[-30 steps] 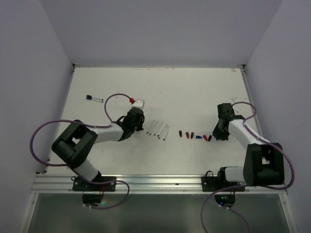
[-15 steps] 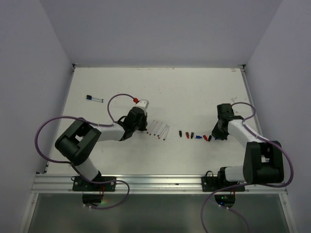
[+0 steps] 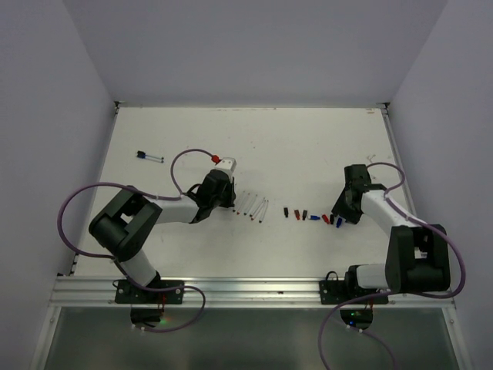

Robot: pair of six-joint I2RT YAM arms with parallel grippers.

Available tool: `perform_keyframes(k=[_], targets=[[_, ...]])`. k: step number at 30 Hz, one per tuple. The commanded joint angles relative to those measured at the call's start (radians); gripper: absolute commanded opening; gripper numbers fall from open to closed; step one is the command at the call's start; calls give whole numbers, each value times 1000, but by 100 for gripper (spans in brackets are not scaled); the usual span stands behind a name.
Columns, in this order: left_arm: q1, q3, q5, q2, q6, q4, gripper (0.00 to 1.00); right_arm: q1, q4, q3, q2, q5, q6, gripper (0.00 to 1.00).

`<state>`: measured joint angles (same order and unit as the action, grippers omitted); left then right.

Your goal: Open the pen caps

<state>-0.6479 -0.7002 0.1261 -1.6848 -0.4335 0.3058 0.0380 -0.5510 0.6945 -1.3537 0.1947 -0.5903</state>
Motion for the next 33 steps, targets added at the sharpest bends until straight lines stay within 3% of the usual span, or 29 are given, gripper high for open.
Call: perform_keyframes(k=[1, 14, 23, 27, 29, 30, 33], targets=[[7, -21, -6, -16, -17, -23, 18, -4, 14, -9, 34, -15, -5, 43], [7, -10, 24, 43, -30, -56, 26, -4, -20, 26, 110, -28, 14, 45], [7, -67, 56, 120, 16, -128, 32, -3, -79, 143, 195, -64, 52, 50], [7, -87, 47, 175, 24, -154, 40, -3, -110, 206, 238, -60, 66, 70], [7, -99, 69, 206, 21, -187, 48, -1, -115, 223, 260, -67, 78, 76], [7, -116, 96, 214, 18, -203, 58, -3, -115, 238, 263, -90, 83, 79], [22, -176, 138, 232, -17, -286, 62, -1, -101, 260, 261, -156, 84, 81]])
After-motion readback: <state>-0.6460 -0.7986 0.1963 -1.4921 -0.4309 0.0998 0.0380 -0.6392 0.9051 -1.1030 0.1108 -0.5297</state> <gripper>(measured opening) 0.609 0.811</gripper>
